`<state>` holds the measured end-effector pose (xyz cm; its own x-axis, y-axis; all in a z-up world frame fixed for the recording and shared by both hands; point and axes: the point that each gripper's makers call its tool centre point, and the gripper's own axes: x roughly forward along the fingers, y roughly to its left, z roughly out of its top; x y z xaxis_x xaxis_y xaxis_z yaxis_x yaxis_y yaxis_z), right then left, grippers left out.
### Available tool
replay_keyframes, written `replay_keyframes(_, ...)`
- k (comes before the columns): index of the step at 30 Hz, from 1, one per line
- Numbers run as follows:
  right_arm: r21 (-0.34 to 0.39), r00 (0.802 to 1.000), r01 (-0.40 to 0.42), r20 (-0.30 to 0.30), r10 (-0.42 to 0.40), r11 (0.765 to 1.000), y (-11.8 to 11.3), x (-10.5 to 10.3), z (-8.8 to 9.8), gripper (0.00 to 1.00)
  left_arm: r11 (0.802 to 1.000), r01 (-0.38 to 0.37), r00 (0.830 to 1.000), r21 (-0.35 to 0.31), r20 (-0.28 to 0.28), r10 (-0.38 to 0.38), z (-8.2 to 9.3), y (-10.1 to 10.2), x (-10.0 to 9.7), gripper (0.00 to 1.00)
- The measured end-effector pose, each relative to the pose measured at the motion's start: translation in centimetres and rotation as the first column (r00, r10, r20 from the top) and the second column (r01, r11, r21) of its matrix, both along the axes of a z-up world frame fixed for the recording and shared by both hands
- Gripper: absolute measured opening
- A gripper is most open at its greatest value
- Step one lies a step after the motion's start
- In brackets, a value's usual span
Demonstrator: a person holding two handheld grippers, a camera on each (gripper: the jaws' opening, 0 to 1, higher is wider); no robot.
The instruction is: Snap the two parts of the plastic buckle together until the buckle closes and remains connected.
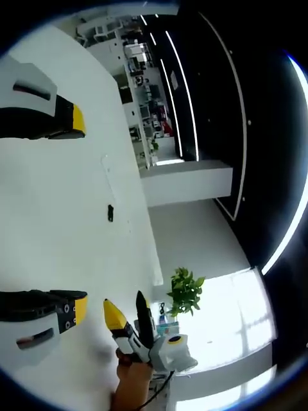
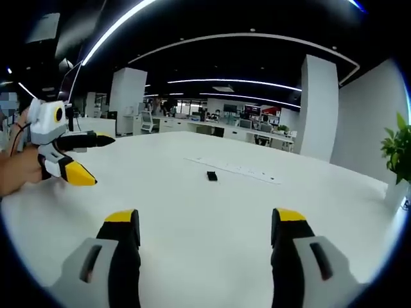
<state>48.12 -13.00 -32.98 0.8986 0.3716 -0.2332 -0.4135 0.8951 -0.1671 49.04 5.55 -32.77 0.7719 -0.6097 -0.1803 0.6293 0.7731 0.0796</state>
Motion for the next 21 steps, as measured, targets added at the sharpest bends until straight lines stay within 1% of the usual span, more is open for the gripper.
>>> replay_keyframes(3, 0.006, 1.000, 0.002, 0.003, -0.002, 1.000, -0.07, -0.01, 0.13, 0.83, 1.000, 0.002, 1.000, 0.007, -0.007, -0.002, -0.21, 0.03, -0.09, 1.00)
replay_keyframes(6, 0.016, 1.000, 0.000, 0.008, 0.000, 1.000, -0.05, 0.09, 0.22, 0.85, 1.000, 0.001, 1.000, 0.002, -0.017, -0.001, -0.33, 0.07, -0.14, 1.00)
replay_keyframes(10, 0.008, 1.000, 0.010, 0.011, -0.010, 1.000, -0.36, 0.16, 0.16, 0.85, 1.000, 0.001, 1.000, 0.002, -0.019, -0.001, -0.33, 0.08, -0.18, 1.00)
replay_keyframes(21, 0.007, 1.000, 0.014, 0.014, -0.014, 1.000, -0.53, 0.22, 0.18, 0.85, 0.999, -0.022, 1.000, 0.036, -0.017, 0.023, -0.56, 0.58, -0.19, 1.00)
